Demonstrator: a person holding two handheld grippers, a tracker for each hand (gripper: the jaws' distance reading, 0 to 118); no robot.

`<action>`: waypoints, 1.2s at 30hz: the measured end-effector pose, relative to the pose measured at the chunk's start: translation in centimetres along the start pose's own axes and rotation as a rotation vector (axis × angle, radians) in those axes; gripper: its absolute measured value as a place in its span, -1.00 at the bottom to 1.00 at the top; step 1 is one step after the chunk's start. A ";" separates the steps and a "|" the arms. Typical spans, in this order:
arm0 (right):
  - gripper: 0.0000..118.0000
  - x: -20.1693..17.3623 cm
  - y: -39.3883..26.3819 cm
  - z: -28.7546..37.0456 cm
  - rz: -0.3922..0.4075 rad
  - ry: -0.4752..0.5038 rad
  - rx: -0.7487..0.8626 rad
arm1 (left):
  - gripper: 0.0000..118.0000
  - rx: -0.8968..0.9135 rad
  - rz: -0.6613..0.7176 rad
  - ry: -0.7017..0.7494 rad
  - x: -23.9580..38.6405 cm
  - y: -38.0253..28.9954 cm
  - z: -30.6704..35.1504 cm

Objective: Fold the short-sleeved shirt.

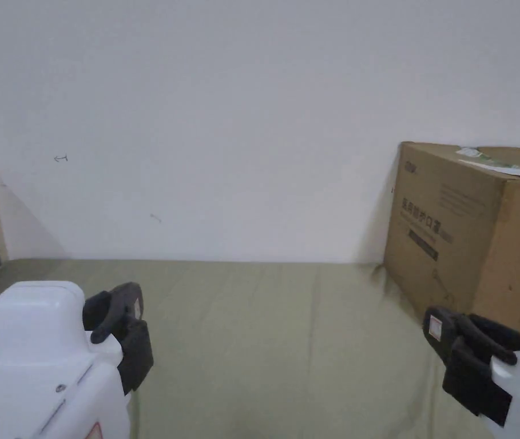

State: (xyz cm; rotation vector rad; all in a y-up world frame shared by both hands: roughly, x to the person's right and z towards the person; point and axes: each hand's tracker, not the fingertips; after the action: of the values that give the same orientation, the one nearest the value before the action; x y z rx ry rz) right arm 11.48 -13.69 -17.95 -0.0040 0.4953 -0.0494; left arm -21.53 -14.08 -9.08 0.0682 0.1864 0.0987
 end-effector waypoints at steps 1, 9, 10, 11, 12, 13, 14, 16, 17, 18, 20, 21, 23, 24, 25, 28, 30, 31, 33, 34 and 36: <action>-1.00 -0.1 0.2 0.7 0.023 -0.018 0.053 | -1.00 0.050 -0.033 0.028 0.5 0.0 0.5; -1.00 -0.3 -7.9 0.8 0.114 -0.203 0.128 | -1.00 0.106 -0.093 0.213 1.3 -7.4 2.2; -1.00 -0.1 -9.0 0.9 0.085 -0.208 0.107 | -1.00 0.120 -0.114 0.208 1.4 -8.3 2.4; -1.00 0.2 -9.6 0.9 0.063 -0.192 0.082 | -1.00 0.114 -0.138 0.221 1.6 -8.9 2.5; -1.00 0.4 -10.0 0.7 0.064 -0.179 0.052 | -1.00 0.085 -0.173 0.222 1.8 -9.3 2.5; -1.00 0.3 -10.4 0.7 0.086 -0.187 0.043 | -1.00 0.061 -0.188 0.207 2.0 -9.5 2.5; -1.00 0.2 -10.7 0.8 0.104 -0.200 0.035 | -1.00 0.048 -0.183 0.187 2.1 -9.9 2.5; -1.00 0.2 -10.8 1.3 0.115 -0.215 0.044 | -1.00 0.035 -0.161 0.180 2.4 -10.3 2.6; -1.00 0.3 -10.6 1.5 0.112 -0.216 0.047 | -1.00 0.026 -0.149 0.181 2.6 -10.4 2.5; -1.00 0.3 -10.3 1.6 0.103 -0.215 0.050 | -1.00 0.015 -0.132 0.179 2.8 -10.5 2.4; -1.00 0.2 -9.7 1.8 0.093 -0.224 0.060 | -1.00 0.012 -0.131 0.172 3.0 -10.6 2.2; -1.00 0.3 -9.5 1.9 0.089 -0.227 0.066 | -1.00 0.008 -0.133 0.166 3.1 -10.6 2.2; -1.00 0.3 -9.3 2.0 0.083 -0.226 0.075 | -1.00 0.003 -0.134 0.162 3.3 -10.5 2.0; -1.00 0.3 -9.2 2.0 0.085 -0.229 0.076 | -1.00 0.001 -0.126 0.161 3.3 -10.4 2.2; -1.00 0.2 -9.2 2.0 0.088 -0.232 0.075 | -1.00 0.003 -0.119 0.162 3.3 -10.3 2.2; -1.00 0.1 -9.2 2.2 0.091 -0.227 0.075 | -1.00 0.009 -0.110 0.167 3.2 -10.1 2.3; -1.00 0.1 -9.2 2.2 0.099 -0.217 0.069 | -1.00 0.011 -0.108 0.166 3.1 -9.9 2.3; -0.97 0.0 -9.2 2.1 0.105 -0.217 0.062 | -0.99 0.007 -0.111 0.162 3.1 -9.7 2.2; -0.66 0.0 -9.1 2.0 0.106 -0.221 0.053 | -0.71 0.010 -0.119 0.150 3.0 -9.5 2.2; -0.51 0.0 -9.0 1.9 0.104 -0.221 0.050 | -0.47 0.013 -0.122 0.144 3.1 -9.4 2.1; 0.05 0.1 -8.9 1.7 0.099 -0.218 0.044 | 0.41 0.013 -0.125 0.135 3.0 -9.2 1.9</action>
State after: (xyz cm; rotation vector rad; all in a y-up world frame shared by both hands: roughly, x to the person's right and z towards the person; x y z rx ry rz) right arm 11.95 -22.61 -16.30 0.0573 0.2758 0.0369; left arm -17.41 -23.06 -8.43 0.0630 0.3256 -0.0231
